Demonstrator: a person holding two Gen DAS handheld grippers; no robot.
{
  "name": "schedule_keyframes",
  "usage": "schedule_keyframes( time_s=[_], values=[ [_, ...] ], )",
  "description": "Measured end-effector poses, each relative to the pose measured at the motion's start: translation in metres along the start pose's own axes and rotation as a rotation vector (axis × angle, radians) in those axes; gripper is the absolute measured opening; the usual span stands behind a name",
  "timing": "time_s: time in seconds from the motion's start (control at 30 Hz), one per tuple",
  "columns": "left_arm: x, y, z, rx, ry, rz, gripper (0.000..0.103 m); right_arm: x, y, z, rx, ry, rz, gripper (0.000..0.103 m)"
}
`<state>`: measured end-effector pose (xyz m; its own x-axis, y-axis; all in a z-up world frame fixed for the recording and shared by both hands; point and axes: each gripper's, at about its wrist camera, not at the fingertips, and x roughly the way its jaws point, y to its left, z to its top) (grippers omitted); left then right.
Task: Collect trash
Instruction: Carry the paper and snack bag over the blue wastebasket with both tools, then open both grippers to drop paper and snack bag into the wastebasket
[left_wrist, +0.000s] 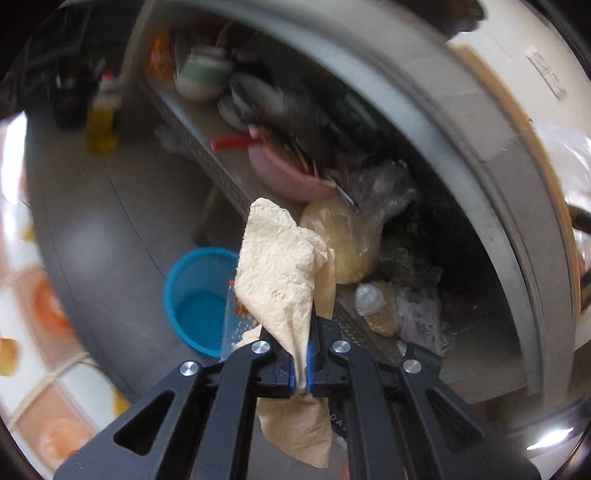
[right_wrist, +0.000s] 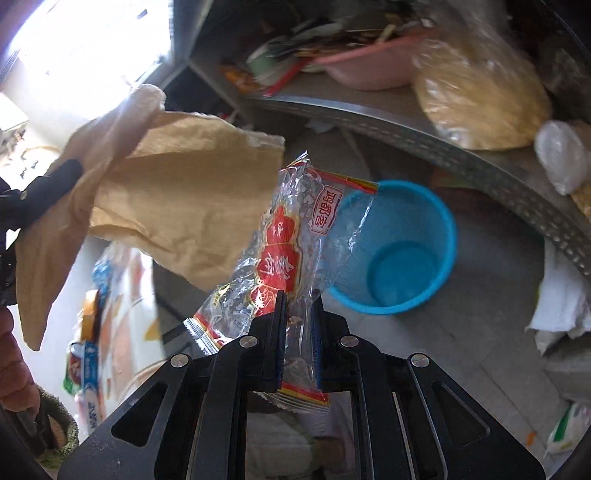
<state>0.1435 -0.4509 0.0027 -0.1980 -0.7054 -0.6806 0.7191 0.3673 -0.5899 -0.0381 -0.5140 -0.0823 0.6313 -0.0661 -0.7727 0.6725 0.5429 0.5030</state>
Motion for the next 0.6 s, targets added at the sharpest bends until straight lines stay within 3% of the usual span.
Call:
schedule_keyframes(
  time_s=[0.13,0.37,0.6],
  values=[
    [0.061,0.034,0.016,-0.145,0.111,-0.037,0.004,0.017,-0.021,0.007,0.033,0.006,-0.096,0.011],
    [0.154,0.085,0.026,-0.289,0.221,0.052,0.004,0.060,-0.044,0.024,0.062,0.052,-0.215,0.011],
    [0.223,0.121,0.025,-0.309,0.361,0.225,0.004,0.107,-0.054,0.039,0.046,0.113,-0.326,0.012]
  ],
)
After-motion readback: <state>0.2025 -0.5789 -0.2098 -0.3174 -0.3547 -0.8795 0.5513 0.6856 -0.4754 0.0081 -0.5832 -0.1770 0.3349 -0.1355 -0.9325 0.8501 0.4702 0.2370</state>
